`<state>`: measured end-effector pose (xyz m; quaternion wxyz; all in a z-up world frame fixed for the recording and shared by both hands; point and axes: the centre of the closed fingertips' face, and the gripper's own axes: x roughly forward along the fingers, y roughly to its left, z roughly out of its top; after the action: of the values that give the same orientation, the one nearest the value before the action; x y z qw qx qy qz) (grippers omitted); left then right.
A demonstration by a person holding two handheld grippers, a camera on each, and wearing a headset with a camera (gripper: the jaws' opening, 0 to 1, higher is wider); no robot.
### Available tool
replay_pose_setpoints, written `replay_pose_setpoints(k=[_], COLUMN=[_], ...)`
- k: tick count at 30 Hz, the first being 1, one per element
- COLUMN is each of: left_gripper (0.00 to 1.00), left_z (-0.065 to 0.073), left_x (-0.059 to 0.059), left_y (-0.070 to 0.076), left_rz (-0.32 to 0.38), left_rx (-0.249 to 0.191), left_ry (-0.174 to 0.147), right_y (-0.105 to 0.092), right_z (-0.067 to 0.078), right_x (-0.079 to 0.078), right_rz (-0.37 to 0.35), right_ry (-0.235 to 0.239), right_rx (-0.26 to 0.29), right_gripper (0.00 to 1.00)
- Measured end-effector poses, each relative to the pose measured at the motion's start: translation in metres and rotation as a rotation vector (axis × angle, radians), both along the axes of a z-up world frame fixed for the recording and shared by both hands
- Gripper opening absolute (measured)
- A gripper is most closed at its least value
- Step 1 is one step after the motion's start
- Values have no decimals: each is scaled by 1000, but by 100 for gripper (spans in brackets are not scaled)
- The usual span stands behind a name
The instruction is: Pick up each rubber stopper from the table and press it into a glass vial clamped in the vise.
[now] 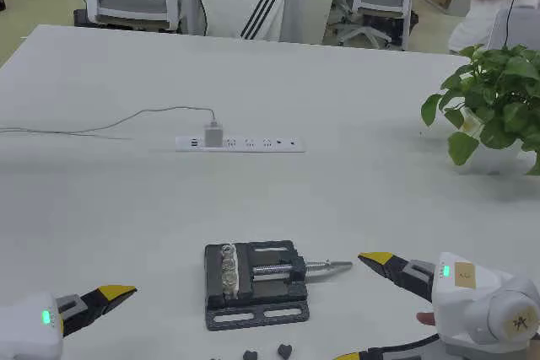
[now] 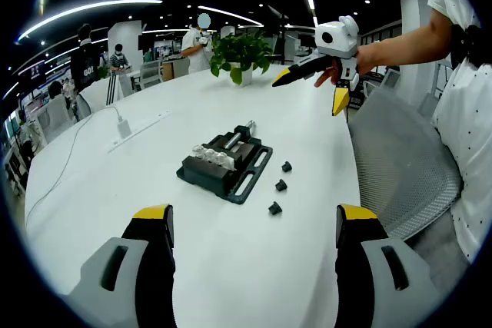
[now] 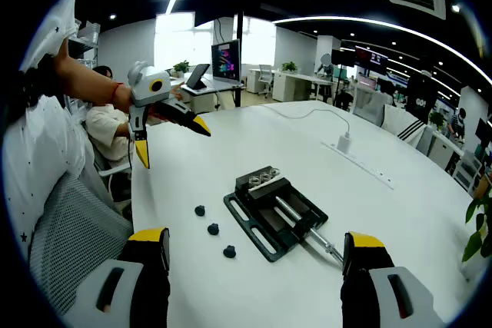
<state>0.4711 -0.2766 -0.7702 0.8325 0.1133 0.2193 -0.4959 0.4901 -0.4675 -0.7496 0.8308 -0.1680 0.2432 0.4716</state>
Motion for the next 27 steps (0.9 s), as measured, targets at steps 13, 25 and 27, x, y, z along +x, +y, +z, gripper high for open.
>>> replay_pose_setpoints(k=[13, 25, 27], left_gripper=[86, 85, 84], left_z=[-2, -4, -4], left_x=[-1, -2, -3], left_y=[0, 0, 0], left_rz=[-9, -18, -25], left_rx=[7, 19, 25], left_ry=[5, 1, -1], right_y=[0, 0, 0], right_z=[0, -1, -1], right_x=[1, -2, -2], right_rz=[-1, 0, 0], right_ry=[-2, 1, 3], right_rx=[4, 6, 6], right_gripper=[93, 92, 92])
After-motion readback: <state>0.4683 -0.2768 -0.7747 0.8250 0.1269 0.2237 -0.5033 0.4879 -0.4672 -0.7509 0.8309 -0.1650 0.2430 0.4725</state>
